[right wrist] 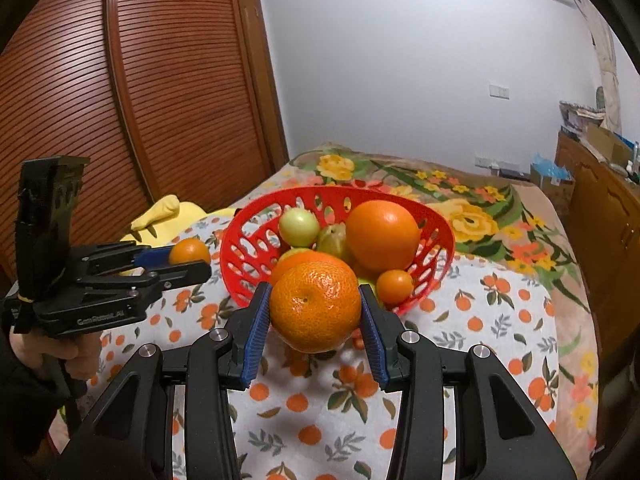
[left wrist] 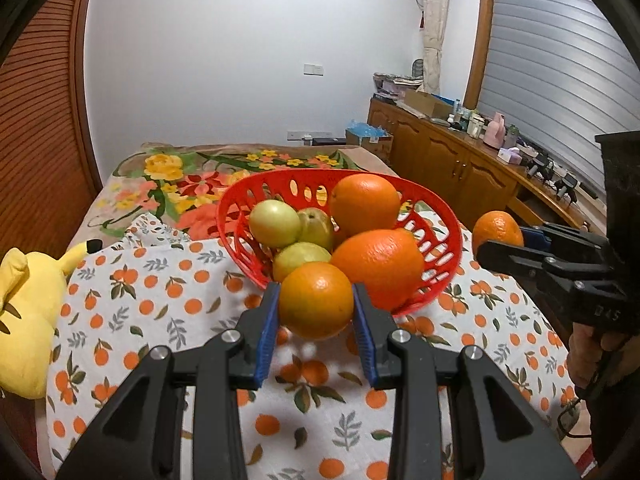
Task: Organize fruits
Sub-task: 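Carry both mandarins over the basket with the right and left tools, then lower the mandarin into the basket and open the right tool while the left tool releases its mandarin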
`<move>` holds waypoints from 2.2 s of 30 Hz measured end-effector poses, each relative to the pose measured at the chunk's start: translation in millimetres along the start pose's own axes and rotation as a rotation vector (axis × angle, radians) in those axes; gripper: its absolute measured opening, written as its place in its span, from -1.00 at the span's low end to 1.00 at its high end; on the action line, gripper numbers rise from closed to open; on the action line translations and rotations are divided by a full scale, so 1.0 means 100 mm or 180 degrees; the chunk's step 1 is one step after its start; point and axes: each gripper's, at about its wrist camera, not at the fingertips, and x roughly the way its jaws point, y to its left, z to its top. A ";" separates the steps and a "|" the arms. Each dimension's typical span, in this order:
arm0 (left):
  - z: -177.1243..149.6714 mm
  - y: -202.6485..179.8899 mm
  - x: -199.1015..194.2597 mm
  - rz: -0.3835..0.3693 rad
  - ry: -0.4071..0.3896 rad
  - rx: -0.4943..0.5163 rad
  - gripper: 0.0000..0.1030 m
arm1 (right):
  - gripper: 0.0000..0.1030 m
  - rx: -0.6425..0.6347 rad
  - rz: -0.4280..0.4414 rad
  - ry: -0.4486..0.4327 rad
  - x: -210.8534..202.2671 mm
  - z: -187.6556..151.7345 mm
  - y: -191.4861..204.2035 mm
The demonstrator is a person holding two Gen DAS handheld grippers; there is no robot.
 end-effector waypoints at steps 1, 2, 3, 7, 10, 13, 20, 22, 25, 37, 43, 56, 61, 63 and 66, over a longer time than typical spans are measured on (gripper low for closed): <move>0.02 0.02 0.02 0.0008 0.0003 -0.0006 -0.36 | -0.17 0.0002 0.0004 -0.0002 0.01 0.02 0.00; 0.03 0.03 0.05 0.0010 0.0012 -0.0018 -0.36 | -0.17 0.0007 0.0010 -0.0004 0.01 0.03 0.00; 0.04 0.05 0.07 0.0011 0.0028 -0.0032 -0.36 | -0.17 0.0011 0.0015 0.0003 0.02 0.04 0.00; 0.11 0.07 0.16 0.0020 0.0095 -0.0043 -0.36 | -0.17 0.0001 0.0019 0.0049 0.07 0.11 0.00; 0.17 0.07 0.22 0.0013 0.0123 -0.0027 -0.36 | -0.17 -0.0018 0.0022 0.0051 0.09 0.20 -0.03; 0.23 0.09 0.31 0.0007 0.0153 -0.0012 -0.35 | -0.17 -0.0029 0.0021 0.0043 0.11 0.26 -0.05; 0.35 0.14 0.51 0.0027 0.0213 0.0005 -0.34 | -0.17 -0.0050 0.0005 0.0086 0.26 0.35 -0.11; 0.37 0.16 0.56 0.0049 0.0218 0.0015 -0.33 | -0.17 -0.0053 0.0005 0.0108 0.33 0.36 -0.12; 0.38 0.18 0.59 0.0056 0.0203 0.0030 -0.30 | -0.17 -0.0062 0.0018 0.0138 0.42 0.37 -0.12; 0.45 0.37 0.46 0.0103 0.0065 -0.0081 -0.07 | -0.17 -0.0112 0.0054 0.0240 0.76 0.49 -0.07; 0.44 0.50 0.40 0.0130 0.0040 -0.0128 0.00 | -0.17 -0.0112 0.0068 0.0292 0.92 0.53 -0.03; 0.38 0.56 0.35 0.0194 0.0044 -0.0151 0.03 | -0.15 -0.0155 0.0080 0.0393 1.11 0.52 0.05; 0.32 0.53 0.34 0.0240 0.0052 -0.0129 0.08 | -0.15 -0.0141 0.0075 0.0398 1.11 0.50 0.06; 0.30 0.52 0.32 0.0227 0.0047 -0.0127 0.09 | -0.07 -0.0129 0.0051 0.0370 1.08 0.49 0.06; 0.28 0.50 0.31 0.0220 0.0054 -0.0125 0.10 | -0.04 -0.0102 0.0020 0.0346 1.04 0.49 0.04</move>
